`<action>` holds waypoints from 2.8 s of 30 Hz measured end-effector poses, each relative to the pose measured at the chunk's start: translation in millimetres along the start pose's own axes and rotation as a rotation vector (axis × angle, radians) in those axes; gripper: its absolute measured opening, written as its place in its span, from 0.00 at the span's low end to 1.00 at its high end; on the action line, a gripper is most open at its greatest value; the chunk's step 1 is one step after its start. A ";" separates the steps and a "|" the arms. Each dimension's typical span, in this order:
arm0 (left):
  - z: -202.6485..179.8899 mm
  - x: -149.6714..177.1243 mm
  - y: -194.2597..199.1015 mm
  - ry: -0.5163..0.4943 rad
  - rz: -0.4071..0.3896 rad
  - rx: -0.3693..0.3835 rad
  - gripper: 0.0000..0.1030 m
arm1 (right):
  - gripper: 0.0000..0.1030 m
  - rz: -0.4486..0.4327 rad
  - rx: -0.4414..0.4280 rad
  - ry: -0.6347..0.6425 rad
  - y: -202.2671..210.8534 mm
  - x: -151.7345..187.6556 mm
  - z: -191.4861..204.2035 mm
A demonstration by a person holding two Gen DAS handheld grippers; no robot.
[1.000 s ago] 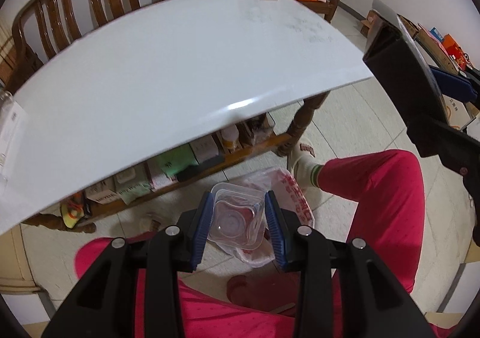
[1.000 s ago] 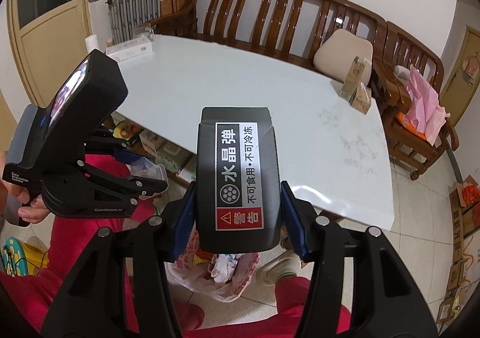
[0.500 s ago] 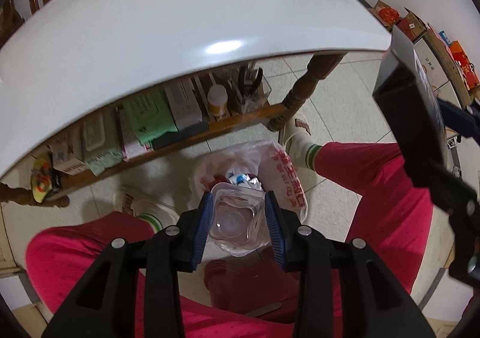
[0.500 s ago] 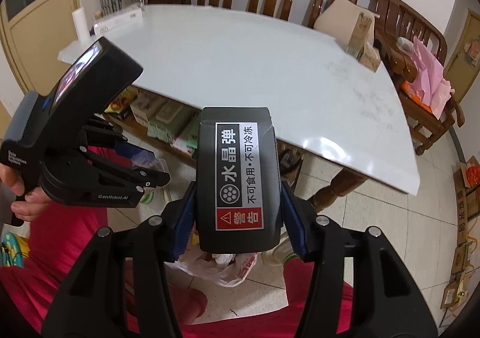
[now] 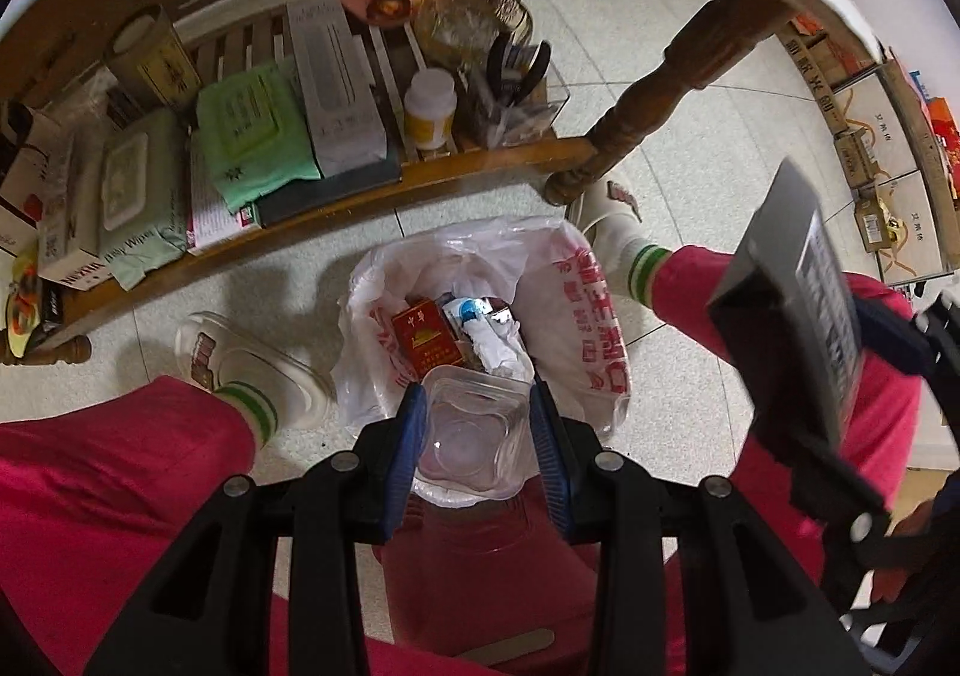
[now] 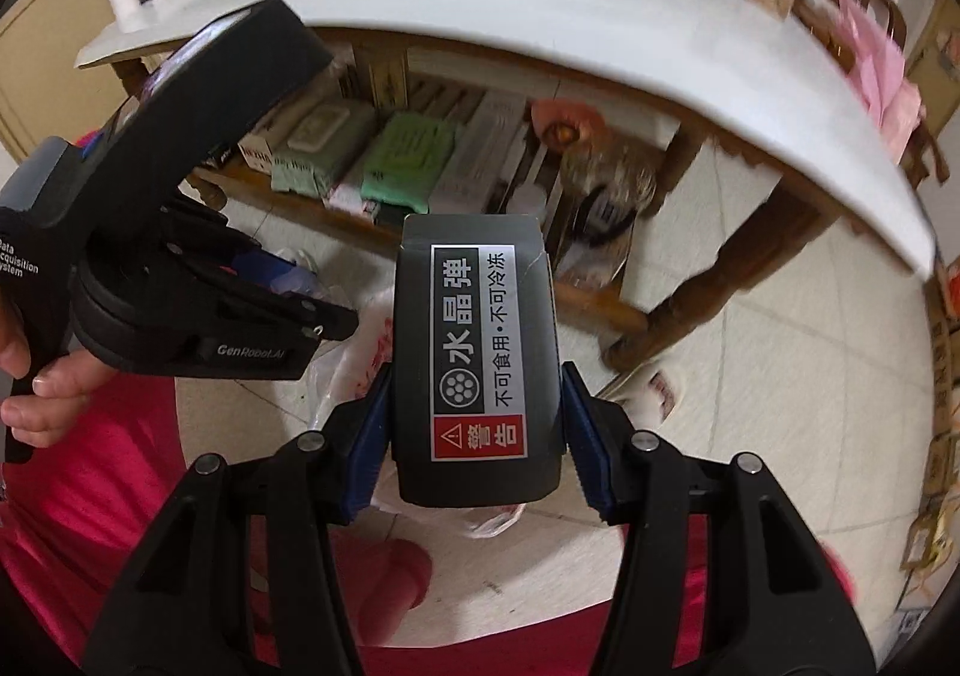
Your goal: Collect trash
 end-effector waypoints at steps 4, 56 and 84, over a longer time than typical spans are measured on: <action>1.4 -3.2 -21.5 0.018 0.035 0.017 0.34 | 0.51 0.038 0.013 -0.016 -22.2 11.6 -2.2; 41.6 -17.1 -179.4 0.308 0.359 0.081 0.44 | 0.54 0.449 -0.148 -0.242 -209.0 80.6 9.4; 60.3 -5.9 -136.5 0.319 0.241 -0.036 0.82 | 0.80 0.360 -0.102 -0.347 -174.6 67.2 -14.4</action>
Point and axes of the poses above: each gripper's, at about its wrist camera, not at the fingertips, and y roughly against the way its jaws point, z to its left, x to its underside, the point moved 7 cm from there along -y, roughly the way its jaws point, and after that the axes turned 1 degree about -y, right-handed, at the moved point
